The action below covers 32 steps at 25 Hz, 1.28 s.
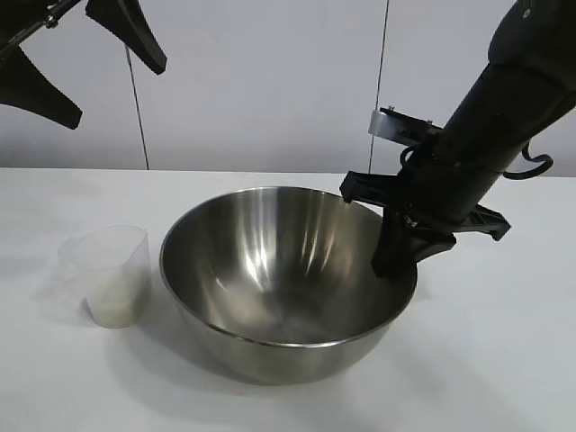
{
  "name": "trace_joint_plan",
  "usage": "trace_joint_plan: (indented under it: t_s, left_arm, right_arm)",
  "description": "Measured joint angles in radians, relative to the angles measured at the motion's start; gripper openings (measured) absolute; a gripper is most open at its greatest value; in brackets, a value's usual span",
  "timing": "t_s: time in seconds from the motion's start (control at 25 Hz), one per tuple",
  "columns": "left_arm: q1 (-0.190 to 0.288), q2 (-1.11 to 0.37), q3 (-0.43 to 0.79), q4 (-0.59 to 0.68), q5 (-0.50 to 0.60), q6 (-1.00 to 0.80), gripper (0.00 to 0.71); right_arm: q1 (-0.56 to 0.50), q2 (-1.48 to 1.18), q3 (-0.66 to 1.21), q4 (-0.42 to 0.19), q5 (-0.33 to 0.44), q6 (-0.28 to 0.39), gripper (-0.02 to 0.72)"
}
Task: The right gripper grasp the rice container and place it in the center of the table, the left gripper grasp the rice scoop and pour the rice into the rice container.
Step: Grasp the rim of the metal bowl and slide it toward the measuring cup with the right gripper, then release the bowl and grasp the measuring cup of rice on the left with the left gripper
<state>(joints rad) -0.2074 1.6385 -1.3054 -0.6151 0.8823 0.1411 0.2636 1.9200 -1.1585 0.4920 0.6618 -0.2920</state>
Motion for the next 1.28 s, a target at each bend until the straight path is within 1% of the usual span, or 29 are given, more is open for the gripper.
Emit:
trace_joint_plan:
  t_s: [0.28,0.36,0.52,0.6,0.72,0.8,0.84,0.88,0.92,0.96,1.0,1.08,1.16,1.28]
  left_arm:
    - [0.000,0.000,0.000,0.000,-0.002,0.000,0.691]
    - [0.000,0.000,0.000,0.000,-0.003,0.000,0.691]
    - [0.000,0.000,0.000,0.000,-0.007,0.000,0.691]
    - [0.000,0.000,0.000,0.000,-0.007,0.000,0.691]
    - [0.000,0.000,0.000,0.000,-0.007,0.001,0.691]
    - [0.000,0.000,0.000,0.008,-0.007,0.012,0.691]
    - [0.000,0.000,0.000,0.016,-0.006,0.016,0.691]
    - [0.000,0.000,0.000,0.022,-0.003,0.018,0.691]
    - [0.000,0.000,0.000,0.026,0.004,0.019,0.691]
    - [0.000,0.000,0.000,0.029,0.009,0.019,0.691]
    - [0.000,0.000,0.000,0.029,0.010,0.019,0.691]
    - [0.000,0.000,0.000,0.029,0.005,0.019,0.691]
    - [0.000,0.000,0.000,0.029,-0.019,0.021,0.691]
    - [0.000,0.000,0.000,0.029,-0.068,0.080,0.691]
  right_arm:
    - [0.000,0.001,-0.011,-0.005,-0.003,0.004,0.013]
    - [0.000,0.001,-0.011,-0.001,-0.003,0.006,0.039]
    - [0.000,0.001,-0.012,0.010,-0.001,0.007,0.132]
    - [0.000,0.001,-0.013,0.012,0.004,0.007,0.147]
    - [0.000,-0.004,-0.033,0.012,0.035,0.007,0.175]
    - [0.000,-0.026,-0.054,0.005,0.058,0.008,0.233]
    - [-0.001,-0.044,-0.068,-0.003,0.069,0.011,0.293]
    - [-0.005,-0.063,-0.083,-0.009,0.080,0.016,0.379]
    - [-0.009,-0.084,-0.094,-0.012,0.089,0.025,0.485]
    - [-0.018,-0.101,-0.104,-0.017,0.098,0.034,0.559]
    - [-0.026,-0.121,-0.111,-0.022,0.108,0.043,0.614]
    - [-0.051,-0.152,-0.115,-0.025,0.129,0.057,0.665]
    - [-0.075,-0.171,-0.116,-0.027,0.143,0.062,0.682]
    - [-0.100,-0.179,-0.117,-0.031,0.166,0.063,0.686]
